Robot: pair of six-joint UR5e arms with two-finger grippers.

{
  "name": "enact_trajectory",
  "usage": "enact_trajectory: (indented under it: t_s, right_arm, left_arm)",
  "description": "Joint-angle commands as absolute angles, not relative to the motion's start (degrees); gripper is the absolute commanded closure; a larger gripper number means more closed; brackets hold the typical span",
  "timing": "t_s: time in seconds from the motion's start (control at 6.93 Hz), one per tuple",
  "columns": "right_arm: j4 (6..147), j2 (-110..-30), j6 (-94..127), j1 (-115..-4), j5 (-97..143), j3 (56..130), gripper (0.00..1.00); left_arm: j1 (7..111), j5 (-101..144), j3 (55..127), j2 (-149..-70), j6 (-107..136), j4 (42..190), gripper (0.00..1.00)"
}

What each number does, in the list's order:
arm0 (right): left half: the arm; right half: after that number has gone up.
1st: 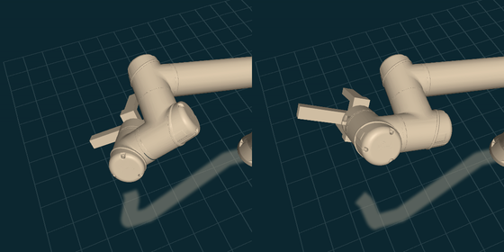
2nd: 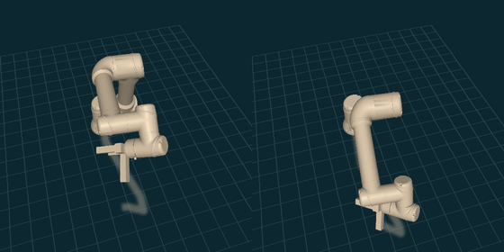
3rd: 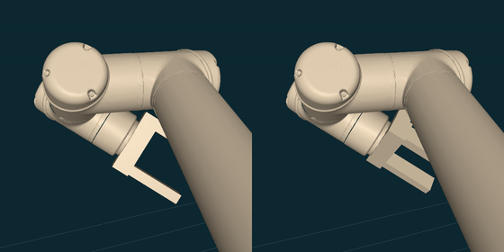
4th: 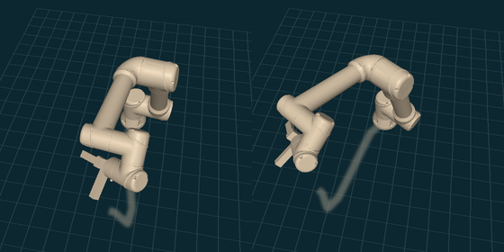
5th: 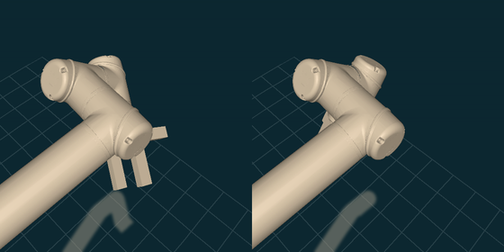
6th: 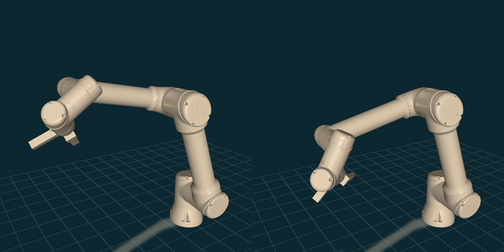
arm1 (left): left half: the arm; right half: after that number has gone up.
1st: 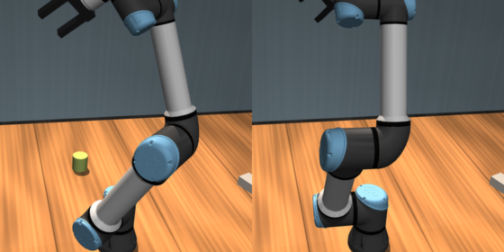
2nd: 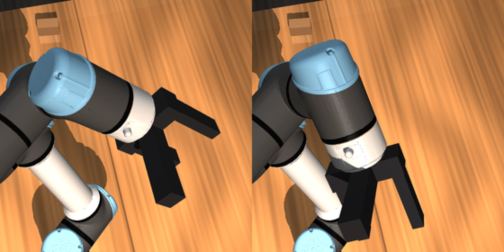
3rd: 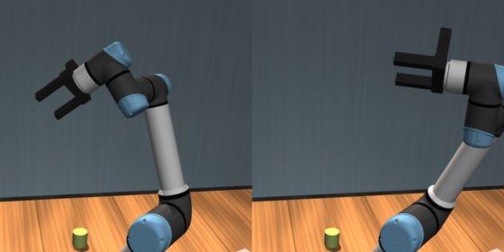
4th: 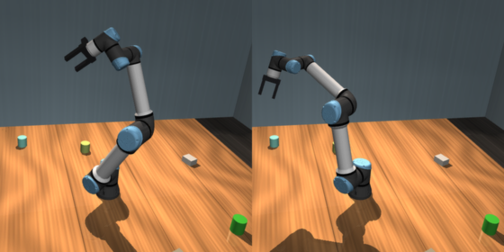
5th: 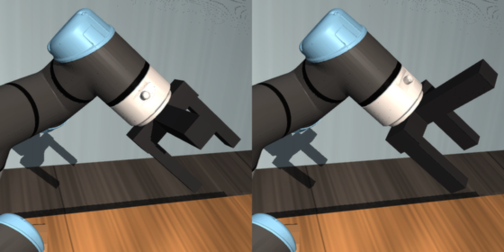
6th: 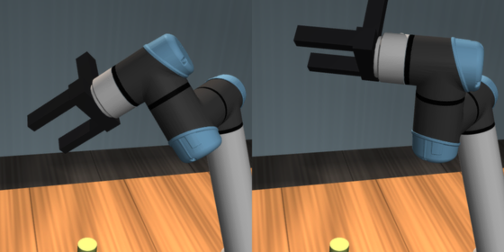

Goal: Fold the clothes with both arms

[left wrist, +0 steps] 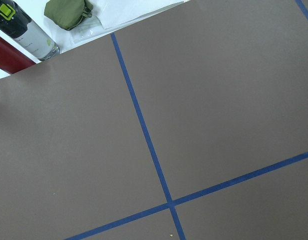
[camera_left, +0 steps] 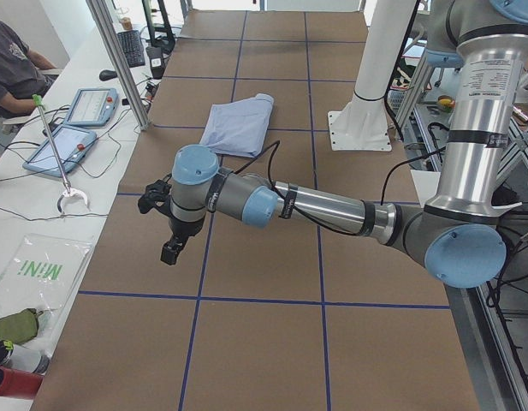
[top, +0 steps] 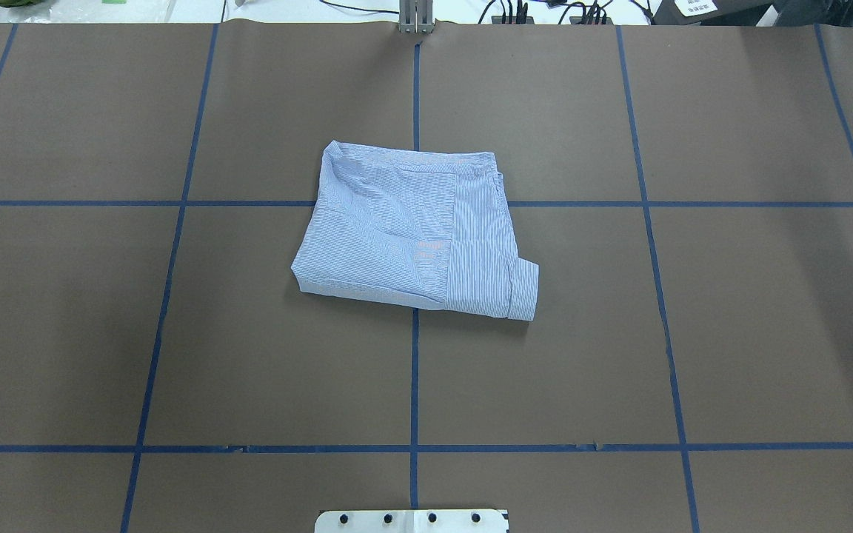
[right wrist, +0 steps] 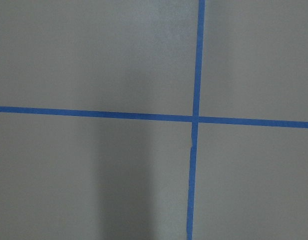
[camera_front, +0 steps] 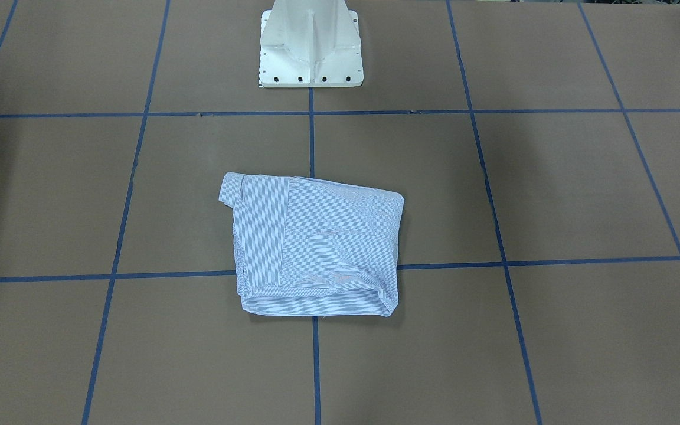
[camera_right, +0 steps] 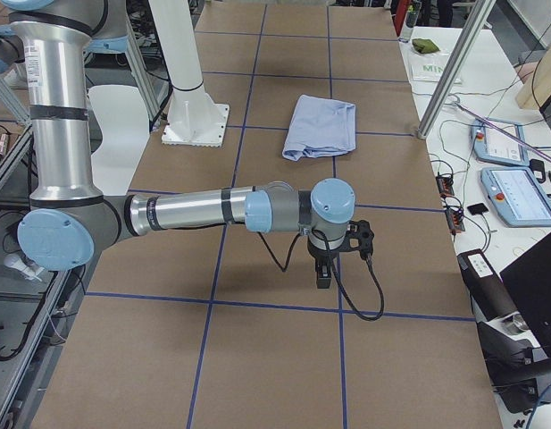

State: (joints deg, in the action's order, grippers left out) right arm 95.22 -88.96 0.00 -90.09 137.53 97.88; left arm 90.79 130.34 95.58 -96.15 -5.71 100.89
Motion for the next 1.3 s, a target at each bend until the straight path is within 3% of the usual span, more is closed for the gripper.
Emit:
enact_trajectory:
  t_s: [0.0,1.15]
  right_arm:
    - [95.19,-88.95,0.00,-90.09,137.46,97.91,0.00]
    - [95.10,-88.42,0.00,-89.65,137.02,97.21,0.00]
  left_arm:
    - [90.70,130.34,95.62,-96.15,-5.71,100.90,0.01]
    - [90.44,130.34,95.71,-96.15,-5.80,100.90,0.01]
